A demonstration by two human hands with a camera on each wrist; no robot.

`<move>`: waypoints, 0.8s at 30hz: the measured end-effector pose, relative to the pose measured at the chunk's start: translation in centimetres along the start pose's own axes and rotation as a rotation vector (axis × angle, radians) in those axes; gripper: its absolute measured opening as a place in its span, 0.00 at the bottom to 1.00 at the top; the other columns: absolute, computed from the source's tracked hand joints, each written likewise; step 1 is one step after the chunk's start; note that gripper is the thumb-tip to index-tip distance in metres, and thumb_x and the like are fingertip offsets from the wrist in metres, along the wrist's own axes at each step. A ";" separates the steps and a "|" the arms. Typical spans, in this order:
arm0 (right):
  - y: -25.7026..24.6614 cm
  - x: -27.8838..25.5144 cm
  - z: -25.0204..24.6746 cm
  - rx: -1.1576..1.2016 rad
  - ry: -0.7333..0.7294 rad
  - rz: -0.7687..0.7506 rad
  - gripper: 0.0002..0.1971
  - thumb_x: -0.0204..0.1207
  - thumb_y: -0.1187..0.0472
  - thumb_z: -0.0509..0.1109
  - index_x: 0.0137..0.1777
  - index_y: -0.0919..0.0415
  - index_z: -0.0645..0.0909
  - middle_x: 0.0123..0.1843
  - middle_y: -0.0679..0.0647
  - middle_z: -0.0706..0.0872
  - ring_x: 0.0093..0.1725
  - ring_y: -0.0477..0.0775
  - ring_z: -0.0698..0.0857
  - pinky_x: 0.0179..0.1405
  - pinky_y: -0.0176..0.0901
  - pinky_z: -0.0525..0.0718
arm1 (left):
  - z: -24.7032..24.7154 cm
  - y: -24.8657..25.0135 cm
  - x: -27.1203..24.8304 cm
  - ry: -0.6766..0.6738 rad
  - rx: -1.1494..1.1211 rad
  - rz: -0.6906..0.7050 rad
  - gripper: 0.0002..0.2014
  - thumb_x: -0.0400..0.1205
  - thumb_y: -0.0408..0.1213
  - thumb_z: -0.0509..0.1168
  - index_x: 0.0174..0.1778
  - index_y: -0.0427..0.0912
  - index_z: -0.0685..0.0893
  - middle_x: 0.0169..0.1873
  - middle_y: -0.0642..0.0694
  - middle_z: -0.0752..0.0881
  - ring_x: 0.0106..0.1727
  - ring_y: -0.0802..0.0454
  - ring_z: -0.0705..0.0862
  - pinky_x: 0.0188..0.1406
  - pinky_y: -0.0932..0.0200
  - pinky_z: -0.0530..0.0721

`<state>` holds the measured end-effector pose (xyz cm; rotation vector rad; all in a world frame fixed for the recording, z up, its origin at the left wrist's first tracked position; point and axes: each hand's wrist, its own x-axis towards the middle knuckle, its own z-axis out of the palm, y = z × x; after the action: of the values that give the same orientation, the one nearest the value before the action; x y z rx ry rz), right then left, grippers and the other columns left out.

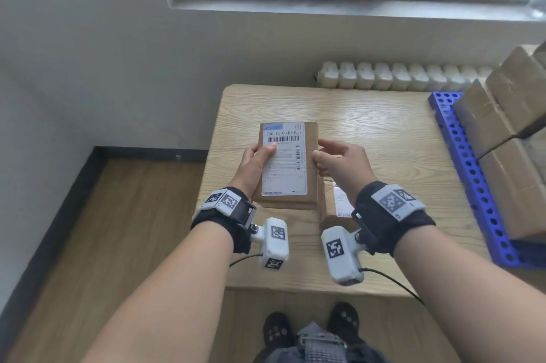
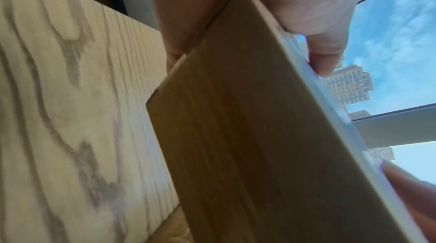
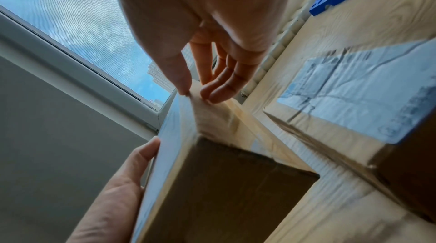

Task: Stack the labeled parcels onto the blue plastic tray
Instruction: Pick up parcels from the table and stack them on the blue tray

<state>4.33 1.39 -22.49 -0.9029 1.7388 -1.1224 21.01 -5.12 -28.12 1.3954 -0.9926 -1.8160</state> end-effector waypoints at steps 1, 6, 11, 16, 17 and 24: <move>-0.2 -0.2 -0.4 0.009 0.013 -0.007 0.19 0.79 0.69 0.71 0.70 0.65 0.81 0.43 0.52 0.87 0.37 0.49 0.83 0.41 0.37 0.87 | 0.5 0.3 -0.2 -0.010 -0.013 0.011 0.27 0.80 0.51 0.70 0.70 0.43 0.72 0.57 0.38 0.88 0.56 0.40 0.89 0.59 0.38 0.87; -0.8 -1.1 -3.2 0.050 0.071 -0.026 0.19 0.80 0.69 0.69 0.71 0.64 0.80 0.45 0.54 0.89 0.42 0.53 0.84 0.46 0.44 0.87 | 3.4 1.7 -0.5 -0.060 -0.029 0.064 0.27 0.80 0.49 0.71 0.70 0.43 0.71 0.58 0.37 0.87 0.57 0.39 0.89 0.59 0.38 0.87; -0.7 -2.1 -6.7 0.055 0.106 -0.057 0.17 0.81 0.66 0.69 0.69 0.59 0.81 0.46 0.51 0.89 0.43 0.52 0.85 0.41 0.40 0.84 | 6.5 2.4 -1.3 -0.110 -0.055 0.084 0.36 0.72 0.55 0.75 0.71 0.42 0.73 0.57 0.38 0.89 0.55 0.40 0.90 0.58 0.37 0.88; -0.3 -3.3 -10.6 0.067 0.135 -0.076 0.15 0.81 0.61 0.69 0.66 0.56 0.82 0.52 0.52 0.89 0.47 0.49 0.87 0.40 0.39 0.83 | 10.1 2.6 -2.6 -0.164 -0.054 0.112 0.45 0.64 0.60 0.78 0.74 0.41 0.73 0.59 0.37 0.89 0.56 0.39 0.90 0.58 0.36 0.87; -0.1 -3.6 -11.4 0.070 0.138 -0.075 0.15 0.81 0.60 0.69 0.66 0.56 0.82 0.54 0.52 0.89 0.49 0.50 0.87 0.41 0.40 0.83 | 10.9 2.5 -3.0 -0.168 -0.058 0.117 0.46 0.64 0.60 0.78 0.74 0.41 0.73 0.60 0.37 0.89 0.57 0.39 0.90 0.58 0.36 0.87; 0.7 -6.3 -19.1 0.083 0.092 -0.096 0.22 0.80 0.51 0.69 0.74 0.55 0.77 0.64 0.52 0.85 0.61 0.48 0.83 0.66 0.54 0.82 | 18.3 2.8 -7.4 -0.185 -0.067 0.180 0.46 0.65 0.59 0.77 0.75 0.40 0.72 0.59 0.36 0.88 0.56 0.38 0.90 0.49 0.45 0.90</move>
<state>-10.95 13.22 -17.06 -0.9047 1.7241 -1.3073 5.05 2.98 -19.30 1.0763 -1.1022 -1.8493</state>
